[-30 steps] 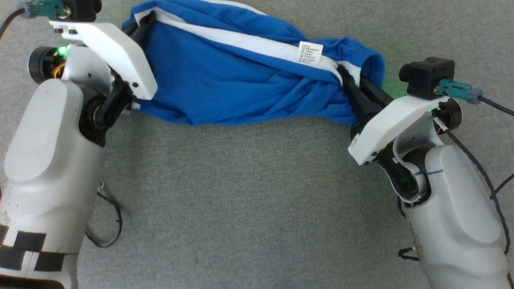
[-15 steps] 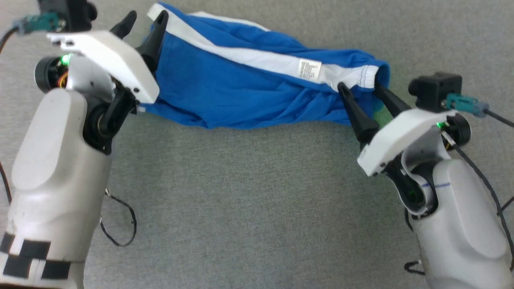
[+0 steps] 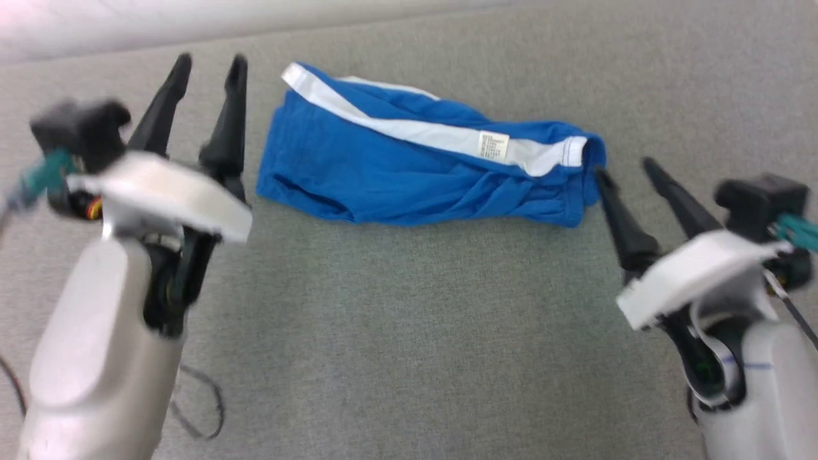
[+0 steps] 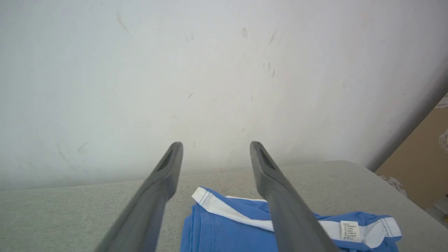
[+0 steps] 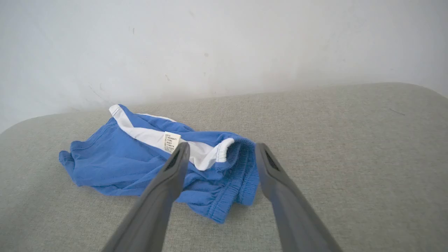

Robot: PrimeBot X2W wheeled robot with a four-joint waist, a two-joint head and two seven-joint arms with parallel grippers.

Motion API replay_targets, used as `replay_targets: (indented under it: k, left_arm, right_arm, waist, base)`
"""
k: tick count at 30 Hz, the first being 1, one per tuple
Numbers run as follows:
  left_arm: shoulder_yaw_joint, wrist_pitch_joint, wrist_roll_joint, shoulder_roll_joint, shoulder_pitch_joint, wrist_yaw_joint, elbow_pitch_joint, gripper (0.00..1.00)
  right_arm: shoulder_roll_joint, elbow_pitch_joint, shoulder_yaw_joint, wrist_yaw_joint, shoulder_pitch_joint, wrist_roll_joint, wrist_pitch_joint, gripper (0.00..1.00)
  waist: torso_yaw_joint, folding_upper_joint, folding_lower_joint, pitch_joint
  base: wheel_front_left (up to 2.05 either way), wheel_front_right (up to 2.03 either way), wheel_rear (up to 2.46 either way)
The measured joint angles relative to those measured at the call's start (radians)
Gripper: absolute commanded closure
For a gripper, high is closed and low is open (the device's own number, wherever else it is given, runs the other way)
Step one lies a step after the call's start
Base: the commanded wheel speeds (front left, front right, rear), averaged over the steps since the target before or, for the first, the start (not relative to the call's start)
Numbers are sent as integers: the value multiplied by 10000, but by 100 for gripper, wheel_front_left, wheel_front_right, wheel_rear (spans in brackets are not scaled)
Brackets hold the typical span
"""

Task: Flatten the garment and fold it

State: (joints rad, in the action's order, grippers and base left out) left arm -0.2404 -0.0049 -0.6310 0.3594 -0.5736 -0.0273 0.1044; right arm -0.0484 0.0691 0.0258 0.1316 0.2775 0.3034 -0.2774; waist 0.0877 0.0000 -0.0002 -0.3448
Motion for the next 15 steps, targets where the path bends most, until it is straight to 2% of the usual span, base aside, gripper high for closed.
replay_targets:
  k: [2, 8, 15]
  left_arm:
    - [-86, -556, 535, 159, 530, -146, -397, 0]
    - [-309, -1965, 1450, 134, 2533, -767, -1273, 0]
    - [-347, -2437, 1870, -472, 4914, -1647, -1728, 0]
  right_arm:
    - [2, 295, -219, 0, -343, -347, 270, 0]
    - [2, 884, -686, 0, -1440, -1191, 1336, 0]
    - [0, 1045, -1254, 0, -2559, -1691, 2897, 0]
  waist:
    - [-50, 0, 0, 196]
    - [-190, 0, -1, 763]
    - [-393, 0, -1, 1272]
  base:
    - [0, 0, 0]
    - [0, 0, 0]
    - [0, 0, 0]
